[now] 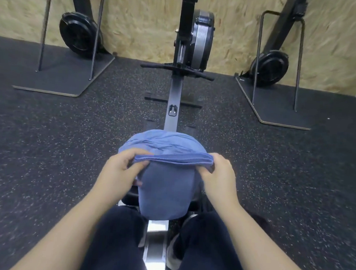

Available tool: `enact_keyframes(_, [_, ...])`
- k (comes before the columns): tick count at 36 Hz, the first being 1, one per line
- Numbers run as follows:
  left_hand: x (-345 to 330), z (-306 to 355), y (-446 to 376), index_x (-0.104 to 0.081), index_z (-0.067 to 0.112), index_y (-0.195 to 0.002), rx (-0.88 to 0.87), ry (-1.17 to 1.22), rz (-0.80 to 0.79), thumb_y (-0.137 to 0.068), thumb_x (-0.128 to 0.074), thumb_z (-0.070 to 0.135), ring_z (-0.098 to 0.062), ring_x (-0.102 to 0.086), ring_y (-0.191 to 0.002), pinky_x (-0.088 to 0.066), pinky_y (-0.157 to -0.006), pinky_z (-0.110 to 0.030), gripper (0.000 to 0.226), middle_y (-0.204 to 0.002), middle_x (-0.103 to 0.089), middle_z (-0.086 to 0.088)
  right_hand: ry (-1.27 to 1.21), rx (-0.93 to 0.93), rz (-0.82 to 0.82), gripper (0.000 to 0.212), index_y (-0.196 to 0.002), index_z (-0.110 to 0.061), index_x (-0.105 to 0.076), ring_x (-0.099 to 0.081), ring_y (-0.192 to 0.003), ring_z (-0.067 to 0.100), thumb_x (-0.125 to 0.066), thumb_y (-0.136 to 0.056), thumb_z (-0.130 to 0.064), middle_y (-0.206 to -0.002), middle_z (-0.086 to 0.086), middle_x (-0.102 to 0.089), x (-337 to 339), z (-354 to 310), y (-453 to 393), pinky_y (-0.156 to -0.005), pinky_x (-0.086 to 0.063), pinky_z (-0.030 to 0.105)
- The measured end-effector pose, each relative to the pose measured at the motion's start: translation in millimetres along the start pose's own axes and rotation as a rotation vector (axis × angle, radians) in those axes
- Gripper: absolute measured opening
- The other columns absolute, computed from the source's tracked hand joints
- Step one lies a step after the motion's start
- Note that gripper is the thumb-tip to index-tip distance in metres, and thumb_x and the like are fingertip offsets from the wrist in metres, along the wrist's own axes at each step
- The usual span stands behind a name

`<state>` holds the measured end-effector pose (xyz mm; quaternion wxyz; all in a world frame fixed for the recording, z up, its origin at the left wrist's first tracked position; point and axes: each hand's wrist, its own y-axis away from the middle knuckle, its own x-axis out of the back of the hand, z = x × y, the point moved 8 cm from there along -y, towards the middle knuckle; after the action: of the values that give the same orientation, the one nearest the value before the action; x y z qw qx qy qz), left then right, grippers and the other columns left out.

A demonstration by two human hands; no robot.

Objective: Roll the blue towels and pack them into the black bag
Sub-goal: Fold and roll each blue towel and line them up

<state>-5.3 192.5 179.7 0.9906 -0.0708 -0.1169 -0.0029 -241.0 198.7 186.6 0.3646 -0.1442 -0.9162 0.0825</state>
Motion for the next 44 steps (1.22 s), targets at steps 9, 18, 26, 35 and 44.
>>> enact_keyframes(9, [-14.9,-47.0,-3.1,-0.057,0.017,-0.093,0.095,0.194,0.029,-0.094,-0.052,-0.003,0.002,-0.056,-0.066,-0.058,-0.067,-0.025,0.020,-0.069,-0.061,0.016,-0.226,-0.182,-0.030,0.019,-0.081,-0.027,-0.047,-0.051,-0.074,0.008,-0.061,-0.090,-0.018,-0.083,-0.006,-0.059,-34.6,32.8,2.1,-0.061,-0.037,0.012])
enact_keyframes(18, [4.6,-54.8,-33.8,-0.066,0.057,-0.081,0.009,-0.074,0.009,-0.091,-0.063,0.018,0.003,-0.061,-0.080,-0.052,-0.087,-0.030,0.041,-0.081,-0.069,0.025,-0.225,-0.172,-0.055,0.017,-0.085,-0.027,-0.041,-0.054,-0.071,0.002,-0.055,-0.094,-0.021,-0.079,-0.008,-0.057,-55.3,31.1,-16.2,-0.061,-0.040,0.013])
enact_keyframes(26, [16.2,-51.4,-69.2,-0.062,0.053,-0.084,-0.022,0.052,0.066,-0.087,-0.048,0.038,-0.003,-0.056,-0.074,-0.059,-0.069,-0.049,0.021,-0.078,-0.061,0.022,-0.294,-0.093,0.014,0.028,-0.097,-0.002,-0.052,-0.061,-0.072,0.022,-0.056,-0.095,-0.030,-0.085,0.021,-0.059,-70.8,12.3,-50.9,-0.060,-0.056,0.048])
enact_keyframes(35, [24.9,-85.6,-127.4,-0.065,0.049,-0.087,0.087,0.076,0.074,-0.099,-0.048,0.025,0.000,-0.060,-0.076,-0.060,-0.056,-0.032,0.033,-0.080,-0.063,0.028,-0.278,-0.102,-0.016,0.031,-0.089,-0.008,-0.053,-0.060,-0.068,0.025,-0.052,-0.095,-0.038,-0.073,0.010,-0.059,-111.9,20.9,-105.1,-0.063,-0.054,0.053])
enact_keyframes(44, [19.0,-142.4,-189.8,-0.062,0.021,-0.104,0.266,0.111,0.133,-0.099,-0.048,0.035,-0.016,-0.065,-0.093,-0.058,-0.058,-0.033,0.020,-0.102,-0.068,0.001,-0.238,-0.122,-0.035,0.026,-0.084,-0.008,-0.050,-0.058,-0.079,0.029,-0.051,-0.096,-0.031,-0.070,-0.002,-0.053,-155.4,34.3,-164.9,-0.069,-0.053,0.054])
